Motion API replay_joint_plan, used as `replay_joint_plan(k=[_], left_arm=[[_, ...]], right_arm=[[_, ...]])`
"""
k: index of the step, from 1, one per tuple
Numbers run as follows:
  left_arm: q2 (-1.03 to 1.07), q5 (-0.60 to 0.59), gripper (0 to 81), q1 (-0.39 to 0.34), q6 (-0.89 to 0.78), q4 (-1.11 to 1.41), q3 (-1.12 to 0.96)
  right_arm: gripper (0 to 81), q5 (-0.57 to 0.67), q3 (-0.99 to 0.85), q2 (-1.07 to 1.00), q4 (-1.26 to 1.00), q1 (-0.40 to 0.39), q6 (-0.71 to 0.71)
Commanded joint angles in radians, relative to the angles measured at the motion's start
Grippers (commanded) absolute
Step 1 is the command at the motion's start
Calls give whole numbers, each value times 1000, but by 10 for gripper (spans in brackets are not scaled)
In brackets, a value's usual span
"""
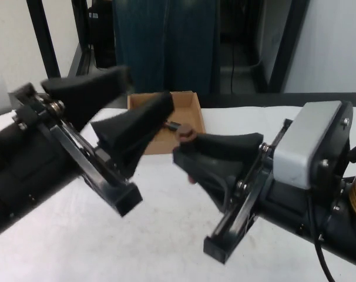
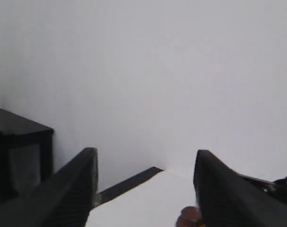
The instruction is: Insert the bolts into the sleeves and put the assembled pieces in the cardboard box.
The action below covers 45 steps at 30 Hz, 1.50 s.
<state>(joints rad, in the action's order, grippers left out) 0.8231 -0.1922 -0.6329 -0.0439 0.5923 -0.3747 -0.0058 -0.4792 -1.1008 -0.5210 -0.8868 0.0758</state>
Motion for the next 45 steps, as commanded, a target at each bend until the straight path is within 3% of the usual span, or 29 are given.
replay_joint_plan(k=[1,6,14,20,27,33,45], left_arm=[[-21,99,566,28,92,-6,-19],[-21,145,543,122,132,-171,-49],[-21,143,413,184,-66,-650,-49],[-21,137,218,181,-99,-799,-49],[7,142,14,181,-99,-890,-49],[96,142,4,181,-198,-920,-49],[192,138,4,181,-248,-918,-49]], right_arm=[[0,-110,-12,7,17,-2,44],[0,-165,-84,2,205,39,61],[0,-152,-364,-153,480,151,80],[0,-77,-628,-350,624,216,138],[0,-117,-862,-577,848,255,129],[0,-123,-997,-701,977,264,191],[0,-198,-1202,-917,966,286,179]])
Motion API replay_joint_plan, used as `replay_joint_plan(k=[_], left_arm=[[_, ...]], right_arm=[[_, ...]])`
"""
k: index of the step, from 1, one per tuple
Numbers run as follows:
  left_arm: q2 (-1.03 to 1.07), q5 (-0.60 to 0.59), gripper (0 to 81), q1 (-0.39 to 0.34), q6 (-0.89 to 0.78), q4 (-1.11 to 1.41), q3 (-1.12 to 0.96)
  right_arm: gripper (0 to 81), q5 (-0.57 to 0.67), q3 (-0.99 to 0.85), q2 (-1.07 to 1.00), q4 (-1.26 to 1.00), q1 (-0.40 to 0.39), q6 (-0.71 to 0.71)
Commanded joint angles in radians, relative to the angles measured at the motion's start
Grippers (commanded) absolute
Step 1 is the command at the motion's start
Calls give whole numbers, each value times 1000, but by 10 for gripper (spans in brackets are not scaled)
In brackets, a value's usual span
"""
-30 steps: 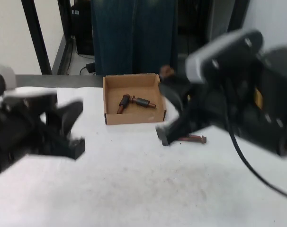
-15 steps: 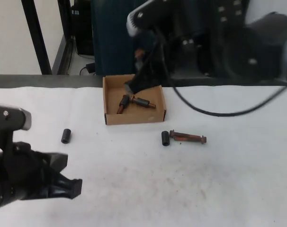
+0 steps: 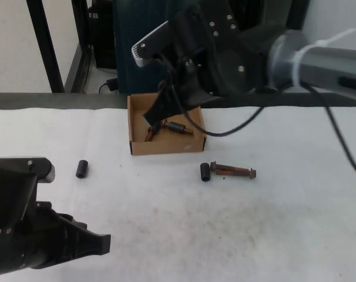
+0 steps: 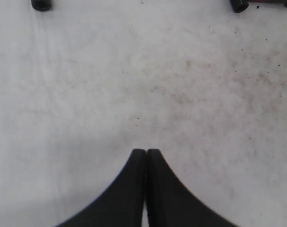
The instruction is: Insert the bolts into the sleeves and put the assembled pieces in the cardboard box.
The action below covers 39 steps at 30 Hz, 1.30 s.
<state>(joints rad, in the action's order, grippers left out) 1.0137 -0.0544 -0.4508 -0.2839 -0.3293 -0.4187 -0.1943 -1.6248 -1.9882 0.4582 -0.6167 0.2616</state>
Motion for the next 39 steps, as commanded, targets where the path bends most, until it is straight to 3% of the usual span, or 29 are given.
replay_joint_plan(k=[1,9,21,24,29,39], left_arm=[[1,0,4,-1,-8,4,-5],[1,4,4,-1,-8,4,-5],[1,8,4,-1,-8,51,-5],[1,8,4,-1,-8,58,-5],[1,8,4,-1,-8,58,-5],[1,8,4,-1,-8,58,-5]], right_arm=[[0,-10,-86,-53,-11,22,-7],[0,-76,-294,-217,-7,58,-27],[0,-393,-304,-240,-89,49,-19],[0,-328,-304,-240,-89,49,-36],[3,-36,-300,-240,-71,49,-50],[3,-28,-276,-306,-53,84,-95]])
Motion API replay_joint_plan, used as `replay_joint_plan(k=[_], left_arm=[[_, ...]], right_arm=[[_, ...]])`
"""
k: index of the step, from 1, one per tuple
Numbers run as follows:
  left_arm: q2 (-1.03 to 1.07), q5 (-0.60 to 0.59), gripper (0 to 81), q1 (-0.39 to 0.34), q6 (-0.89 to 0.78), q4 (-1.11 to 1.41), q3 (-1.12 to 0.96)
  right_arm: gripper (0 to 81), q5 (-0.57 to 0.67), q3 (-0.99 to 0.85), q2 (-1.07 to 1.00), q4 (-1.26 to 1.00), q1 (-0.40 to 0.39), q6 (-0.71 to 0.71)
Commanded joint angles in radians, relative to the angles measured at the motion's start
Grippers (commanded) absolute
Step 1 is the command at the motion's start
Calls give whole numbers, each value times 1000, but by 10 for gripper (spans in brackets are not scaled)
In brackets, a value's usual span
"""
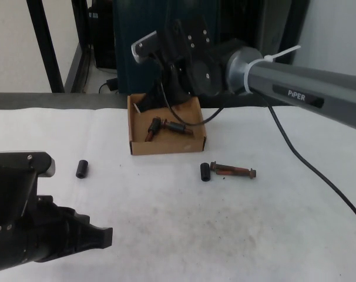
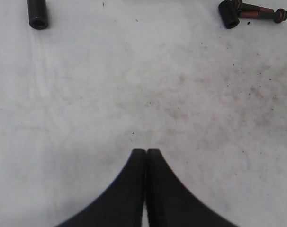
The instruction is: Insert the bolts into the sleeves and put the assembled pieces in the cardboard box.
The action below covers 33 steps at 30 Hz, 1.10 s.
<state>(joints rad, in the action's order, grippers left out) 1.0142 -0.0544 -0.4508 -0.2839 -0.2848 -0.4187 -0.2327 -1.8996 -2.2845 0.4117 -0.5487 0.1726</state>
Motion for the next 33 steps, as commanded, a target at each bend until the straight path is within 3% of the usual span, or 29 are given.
replay_joint_plan(k=[1,10,20,33], left_arm=[[0,8,4,-1,-8,13,-5],[0,8,4,-1,-8,13,-5],[0,8,4,-1,-8,13,-5],[0,8,4,-1,-8,13,-5]], right_arm=[[3,13,-1,-17,-9,19,-8],[3,14,-1,-47,-12,30,-8],[3,121,13,-47,1,30,-62],[3,123,13,-63,85,30,-62]])
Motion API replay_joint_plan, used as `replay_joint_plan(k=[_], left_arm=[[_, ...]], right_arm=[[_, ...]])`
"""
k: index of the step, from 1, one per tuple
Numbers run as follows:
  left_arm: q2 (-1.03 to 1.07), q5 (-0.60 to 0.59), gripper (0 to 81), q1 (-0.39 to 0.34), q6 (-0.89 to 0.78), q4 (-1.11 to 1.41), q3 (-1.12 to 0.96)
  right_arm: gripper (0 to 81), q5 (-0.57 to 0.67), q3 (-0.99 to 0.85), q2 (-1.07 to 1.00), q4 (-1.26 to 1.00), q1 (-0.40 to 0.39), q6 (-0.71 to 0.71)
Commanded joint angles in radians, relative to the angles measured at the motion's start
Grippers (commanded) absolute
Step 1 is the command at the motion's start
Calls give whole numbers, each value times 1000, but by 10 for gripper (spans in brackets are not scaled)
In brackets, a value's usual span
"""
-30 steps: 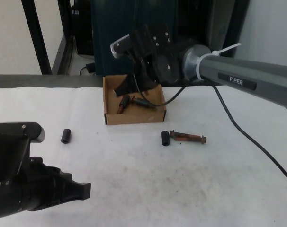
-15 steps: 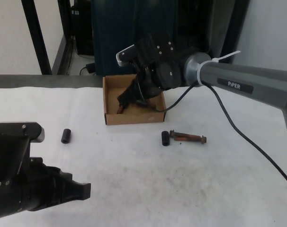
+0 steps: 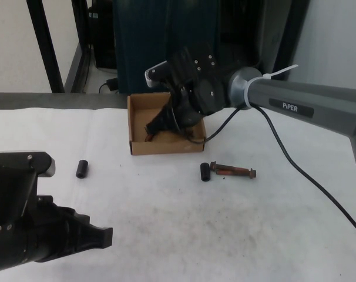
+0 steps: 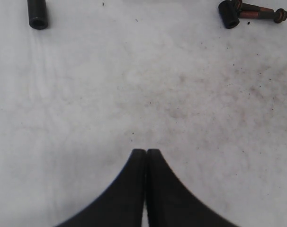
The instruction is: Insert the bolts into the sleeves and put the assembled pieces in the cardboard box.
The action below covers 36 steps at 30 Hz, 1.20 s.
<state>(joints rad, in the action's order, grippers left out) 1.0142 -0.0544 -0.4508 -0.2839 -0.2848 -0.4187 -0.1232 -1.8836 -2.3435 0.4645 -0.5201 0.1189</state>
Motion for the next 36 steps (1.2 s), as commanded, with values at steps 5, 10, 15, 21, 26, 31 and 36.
replay_joint_plan(k=[5,10,15,21,26,31,36], left_arm=[[0,8,4,-1,-8,13,-5],[0,8,4,-1,-8,13,-5],[0,8,4,-1,-10,13,-5],[0,8,4,-1,-34,13,-5],[0,8,4,-1,-31,13,-5],[0,8,4,-1,-31,15,-1],[0,8,4,-1,-31,35,22]], right_arm=[[3,16,-3,-4,47,1,-16],[3,15,-3,-4,47,1,-33],[10,8,-3,-4,53,1,-49],[243,8,-3,-4,89,1,-49],[423,31,-3,-4,95,1,-33],[423,55,-35,-4,52,1,-20],[423,55,-156,-4,78,1,-43]])
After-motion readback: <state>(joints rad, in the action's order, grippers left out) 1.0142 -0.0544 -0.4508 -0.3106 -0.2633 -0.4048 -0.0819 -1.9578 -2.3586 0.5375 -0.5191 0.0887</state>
